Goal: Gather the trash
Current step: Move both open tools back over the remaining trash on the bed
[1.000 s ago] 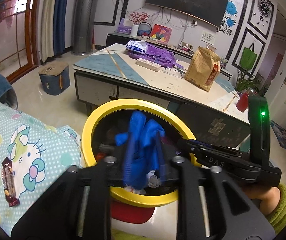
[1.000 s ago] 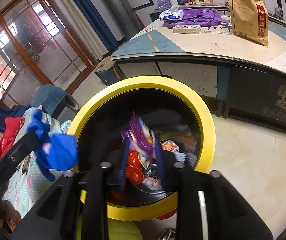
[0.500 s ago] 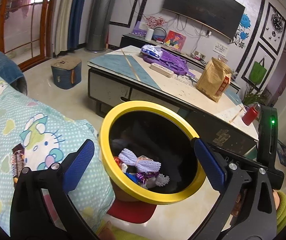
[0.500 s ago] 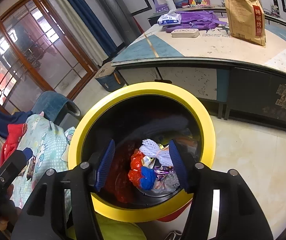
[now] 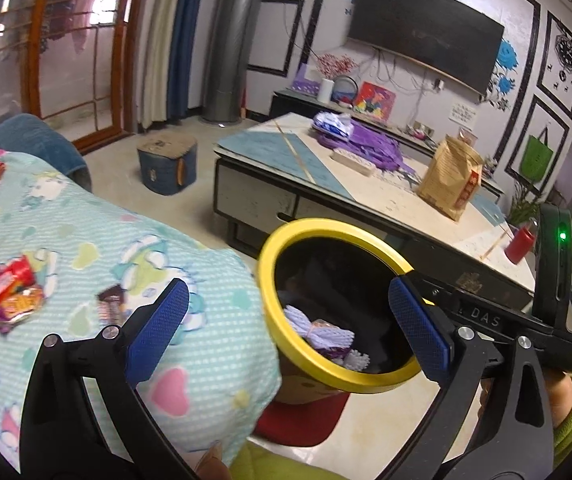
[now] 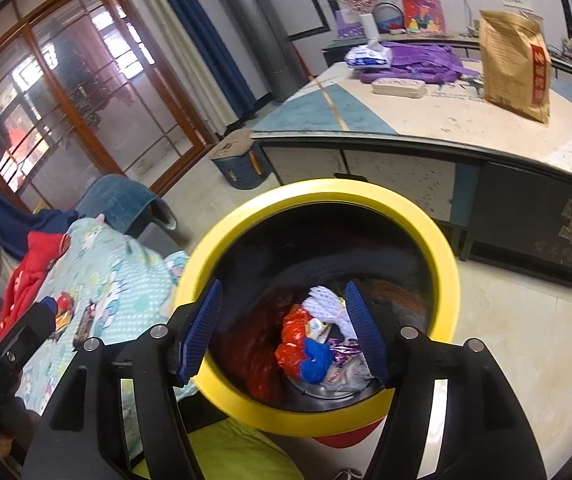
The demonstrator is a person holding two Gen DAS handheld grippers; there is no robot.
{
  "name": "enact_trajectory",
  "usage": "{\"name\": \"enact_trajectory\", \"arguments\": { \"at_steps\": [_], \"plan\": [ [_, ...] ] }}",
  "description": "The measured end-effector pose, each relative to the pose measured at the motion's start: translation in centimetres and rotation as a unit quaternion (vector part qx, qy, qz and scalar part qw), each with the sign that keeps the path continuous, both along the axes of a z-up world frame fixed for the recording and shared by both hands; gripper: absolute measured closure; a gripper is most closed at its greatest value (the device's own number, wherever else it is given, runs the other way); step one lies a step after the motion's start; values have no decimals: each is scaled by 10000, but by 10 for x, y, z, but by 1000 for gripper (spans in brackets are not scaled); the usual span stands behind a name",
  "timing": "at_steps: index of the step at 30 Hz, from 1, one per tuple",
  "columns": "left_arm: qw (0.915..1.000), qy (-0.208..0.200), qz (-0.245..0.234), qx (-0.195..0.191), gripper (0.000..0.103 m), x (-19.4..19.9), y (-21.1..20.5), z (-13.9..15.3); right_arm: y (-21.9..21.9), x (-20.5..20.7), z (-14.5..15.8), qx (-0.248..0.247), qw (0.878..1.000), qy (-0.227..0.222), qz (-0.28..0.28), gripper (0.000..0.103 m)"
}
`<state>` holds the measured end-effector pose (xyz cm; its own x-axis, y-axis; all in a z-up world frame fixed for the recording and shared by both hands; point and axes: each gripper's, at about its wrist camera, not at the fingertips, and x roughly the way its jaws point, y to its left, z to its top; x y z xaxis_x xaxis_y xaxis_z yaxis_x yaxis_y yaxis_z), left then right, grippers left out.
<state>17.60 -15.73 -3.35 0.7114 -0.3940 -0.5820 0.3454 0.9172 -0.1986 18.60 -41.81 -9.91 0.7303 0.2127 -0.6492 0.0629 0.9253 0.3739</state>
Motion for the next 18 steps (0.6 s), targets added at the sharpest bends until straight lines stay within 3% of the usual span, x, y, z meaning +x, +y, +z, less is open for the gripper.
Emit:
{"name": "enact_trajectory", "arguments": {
  "at_steps": [18],
  "plan": [
    [9908, -538, 1243, -23, 11, -22, 99, 26, 98, -15, 36, -456, 9923, -464, 1057, 38]
  ]
}}
